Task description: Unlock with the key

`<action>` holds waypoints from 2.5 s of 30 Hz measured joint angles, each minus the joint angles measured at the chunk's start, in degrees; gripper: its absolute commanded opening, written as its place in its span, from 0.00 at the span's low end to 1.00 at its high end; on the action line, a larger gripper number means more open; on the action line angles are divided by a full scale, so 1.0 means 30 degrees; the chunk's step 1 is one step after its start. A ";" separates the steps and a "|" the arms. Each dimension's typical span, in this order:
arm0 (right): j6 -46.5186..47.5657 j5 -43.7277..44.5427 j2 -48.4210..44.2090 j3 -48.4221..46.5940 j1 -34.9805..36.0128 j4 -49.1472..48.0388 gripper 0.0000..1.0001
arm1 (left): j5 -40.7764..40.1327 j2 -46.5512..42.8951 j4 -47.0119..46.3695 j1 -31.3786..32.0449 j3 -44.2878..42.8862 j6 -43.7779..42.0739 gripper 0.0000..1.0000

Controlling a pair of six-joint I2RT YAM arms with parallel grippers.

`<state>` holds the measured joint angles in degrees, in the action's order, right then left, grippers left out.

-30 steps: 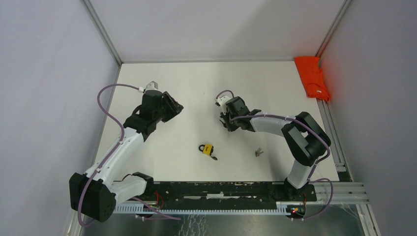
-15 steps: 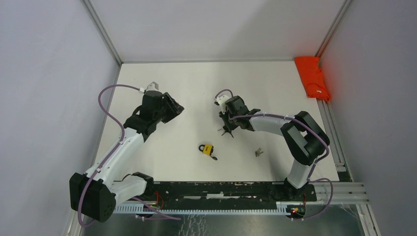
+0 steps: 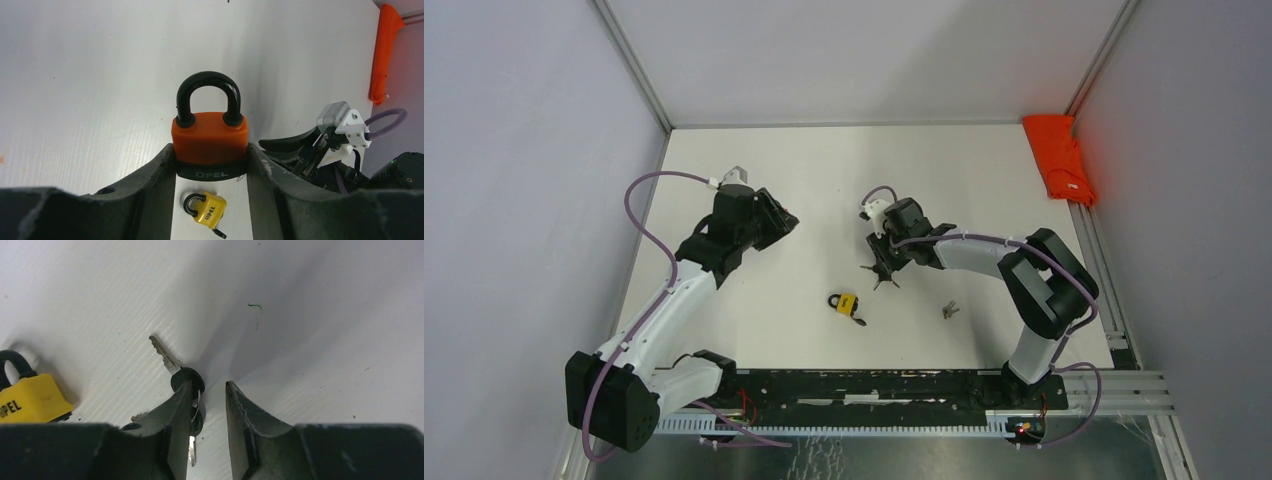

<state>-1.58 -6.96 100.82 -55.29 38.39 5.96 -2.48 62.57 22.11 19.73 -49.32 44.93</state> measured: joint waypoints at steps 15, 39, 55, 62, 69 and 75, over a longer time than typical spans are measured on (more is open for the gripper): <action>0.0124 -0.1676 -0.0153 0.0233 0.0146 0.0401 0.44 | 0.0029 0.0000 -0.0153 0.0000 0.0000 -0.0095 0.02; 0.0291 0.1209 0.0102 0.0306 0.2448 -0.0291 0.00 | 0.0197 -0.0087 -0.0408 0.0000 0.0015 -0.0160 0.02; -0.0459 0.5792 -0.0860 0.0291 0.2353 0.2397 0.33 | 0.0386 -0.0087 -0.0408 0.0000 0.0015 -0.0168 0.02; -0.2470 0.7752 -0.4823 0.1843 -0.0335 0.4619 0.51 | 0.0889 -0.0087 -0.0605 0.0000 0.0015 -0.0313 0.02; -0.5034 0.8357 -0.8364 0.4743 -0.5056 0.6098 0.57 | 0.2608 0.0321 -0.1705 0.0000 0.0015 -0.0663 0.02; -0.7257 0.7439 -1.0644 0.7614 -0.7118 0.7490 0.56 | 0.4561 0.0743 -0.2965 0.0000 0.0364 -0.0663 0.02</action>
<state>-23.35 15.35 68.88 -32.45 17.04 28.42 11.20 64.79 13.21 19.73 -48.23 42.94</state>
